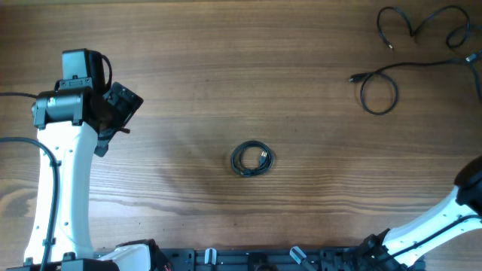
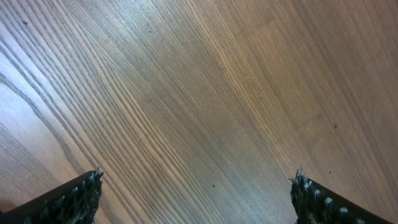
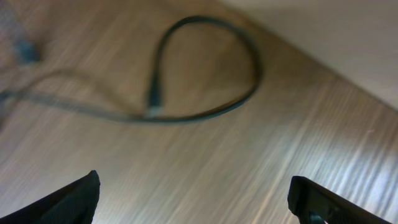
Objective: Untangle cables
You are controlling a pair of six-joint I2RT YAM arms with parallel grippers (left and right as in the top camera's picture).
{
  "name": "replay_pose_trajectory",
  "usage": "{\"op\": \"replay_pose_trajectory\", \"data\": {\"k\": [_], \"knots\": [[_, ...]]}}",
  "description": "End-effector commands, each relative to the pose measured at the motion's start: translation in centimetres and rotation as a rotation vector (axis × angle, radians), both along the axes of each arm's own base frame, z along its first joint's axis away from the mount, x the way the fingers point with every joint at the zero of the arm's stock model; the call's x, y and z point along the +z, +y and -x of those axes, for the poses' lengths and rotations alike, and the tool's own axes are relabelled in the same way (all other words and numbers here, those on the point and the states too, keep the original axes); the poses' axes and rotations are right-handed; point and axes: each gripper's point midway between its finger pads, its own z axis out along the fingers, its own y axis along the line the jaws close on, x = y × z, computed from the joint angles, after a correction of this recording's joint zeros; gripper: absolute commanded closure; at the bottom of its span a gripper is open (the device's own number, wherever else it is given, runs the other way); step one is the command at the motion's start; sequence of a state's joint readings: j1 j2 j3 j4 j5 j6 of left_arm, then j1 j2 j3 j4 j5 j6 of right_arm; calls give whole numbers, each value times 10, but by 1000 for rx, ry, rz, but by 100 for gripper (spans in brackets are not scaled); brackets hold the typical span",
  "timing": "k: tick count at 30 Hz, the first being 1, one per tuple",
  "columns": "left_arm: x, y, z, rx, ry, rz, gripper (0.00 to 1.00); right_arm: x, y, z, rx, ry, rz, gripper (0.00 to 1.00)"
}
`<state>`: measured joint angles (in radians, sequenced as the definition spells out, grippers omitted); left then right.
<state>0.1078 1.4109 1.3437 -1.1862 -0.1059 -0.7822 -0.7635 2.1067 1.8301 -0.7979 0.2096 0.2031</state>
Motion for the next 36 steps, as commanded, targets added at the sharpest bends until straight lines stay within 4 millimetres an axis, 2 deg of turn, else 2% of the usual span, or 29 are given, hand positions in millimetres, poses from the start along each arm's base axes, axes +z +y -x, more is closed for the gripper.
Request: {"op": "replay_pose_trajectory", "data": {"k": [1, 4, 9, 11, 14, 15, 16, 17, 19, 20, 22, 23, 24, 25, 28, 30, 32, 33, 34, 36], "knots": [[-1, 2, 0, -10, 4, -3, 0, -29, -33, 11, -52, 19, 22, 0], [-1, 2, 0, -10, 4, -3, 0, -52, -50, 10, -88, 0, 30, 1], [-1, 2, 0, -10, 4, -3, 0, -98, -58, 6, -165, -15, 5, 1], [-1, 2, 0, -10, 4, -3, 0, -113, -58, 6, -170, -7, -7, 11], [-1, 2, 0, -10, 4, -3, 0, -133, -59, 13, -186, 30, -16, 11], [-1, 2, 0, -10, 4, -3, 0, -138, -57, 12, -179, 28, -30, 15], [-1, 2, 0, -10, 4, -3, 0, -144, -52, 5, -149, 4, -63, 23], [-1, 2, 0, -10, 4, -3, 0, -148, -44, -5, -117, -40, -113, 42], [-1, 2, 0, -10, 4, -3, 0, -150, -31, -20, -70, -99, -176, 59], [-1, 2, 0, -10, 4, -3, 0, -150, -26, -26, -53, -108, -191, 63], [-1, 2, 0, -10, 4, -3, 0, -149, -14, -37, -23, -125, -216, 62], [-1, 2, 0, -10, 4, -3, 0, -145, -11, -40, -16, -130, -218, 62], [-1, 2, 0, -10, 4, -3, 0, -140, -10, -42, -11, -134, -214, 53], [-1, 2, 0, -10, 4, -3, 0, -129, -11, -42, -12, -140, -200, 0], [-1, 2, 0, -10, 4, -3, 0, -83, -21, -29, -95, -148, -133, 0], [-1, 2, 0, -10, 4, -3, 0, -47, -18, -24, -97, -167, -107, 0], [-1, 2, 0, -10, 4, -3, 0, -3, -8, -19, -86, -198, -86, 0], [-1, 2, 0, -10, 4, -3, 0, 29, 9, -26, -31, -281, -126, 0], [-1, 2, 0, -10, 4, -3, 0, 58, 38, -38, 66, -390, -221, 0], [-1, 2, 0, -10, 4, -3, 0, 85, 78, -50, 182, -506, -365, 0]]}}
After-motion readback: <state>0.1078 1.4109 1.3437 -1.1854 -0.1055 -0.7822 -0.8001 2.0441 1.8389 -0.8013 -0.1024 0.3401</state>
